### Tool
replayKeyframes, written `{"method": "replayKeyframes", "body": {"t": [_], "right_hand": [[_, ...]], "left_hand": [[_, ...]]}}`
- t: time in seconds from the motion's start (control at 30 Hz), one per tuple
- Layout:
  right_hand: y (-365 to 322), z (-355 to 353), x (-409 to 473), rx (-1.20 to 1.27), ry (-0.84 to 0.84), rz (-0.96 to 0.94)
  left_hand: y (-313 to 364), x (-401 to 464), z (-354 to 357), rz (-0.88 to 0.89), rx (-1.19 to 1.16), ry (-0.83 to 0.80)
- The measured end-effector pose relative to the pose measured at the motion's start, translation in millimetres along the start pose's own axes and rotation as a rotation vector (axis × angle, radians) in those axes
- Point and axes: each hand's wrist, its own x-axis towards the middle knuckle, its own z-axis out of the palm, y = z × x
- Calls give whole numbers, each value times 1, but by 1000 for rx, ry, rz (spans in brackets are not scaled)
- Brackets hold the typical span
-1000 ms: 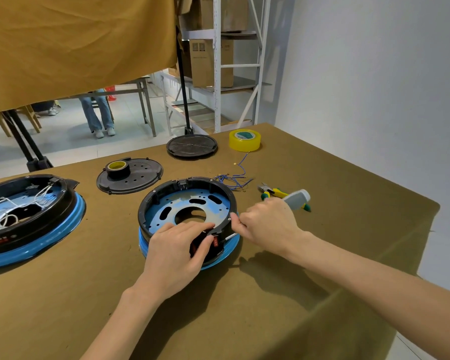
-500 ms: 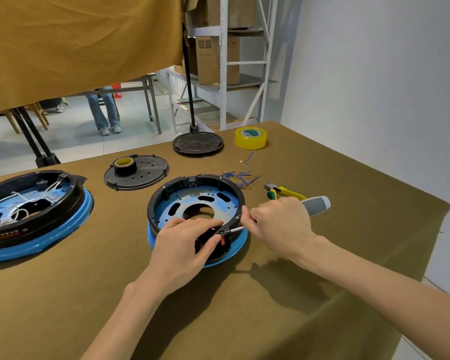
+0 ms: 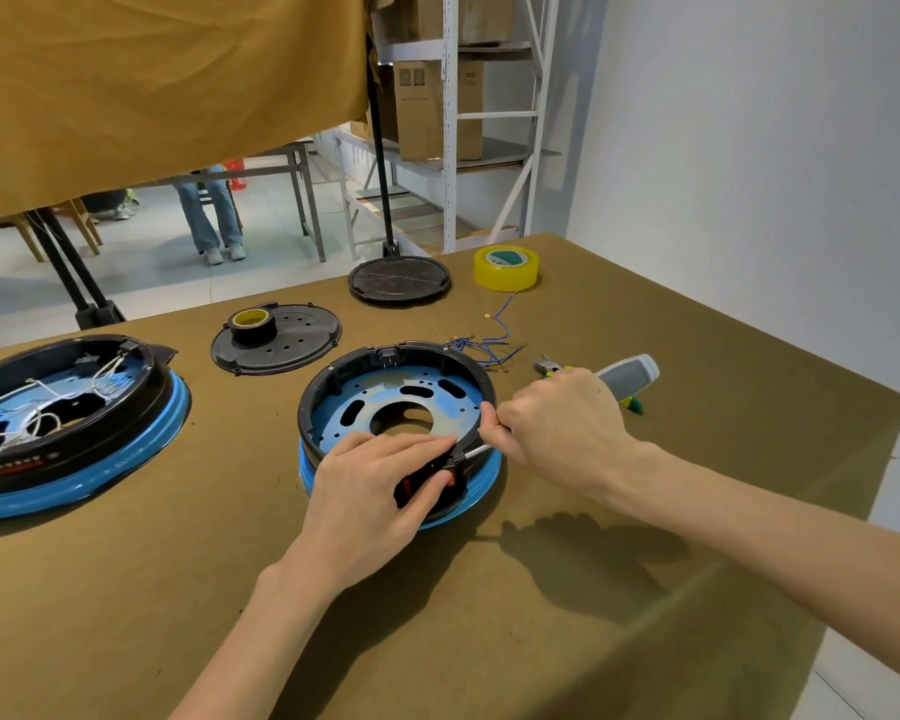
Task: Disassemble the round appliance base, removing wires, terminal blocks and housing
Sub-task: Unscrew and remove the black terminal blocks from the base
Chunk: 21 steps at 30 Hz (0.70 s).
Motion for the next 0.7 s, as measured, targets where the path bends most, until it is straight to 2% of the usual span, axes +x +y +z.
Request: {"method": "replayKeyframes", "body": {"t": [0.13,0.4,0.7], "right_hand": [[-1,-2,1,-55,41,-14],[4,-15,19,-154,100,-167],[4,-16,22,-154,118,-198]], "left_hand": [[1,0,1,-11,8,2],[2,-2,2,-18,14,7],[5,0,-1,-71,-7,3]]}}
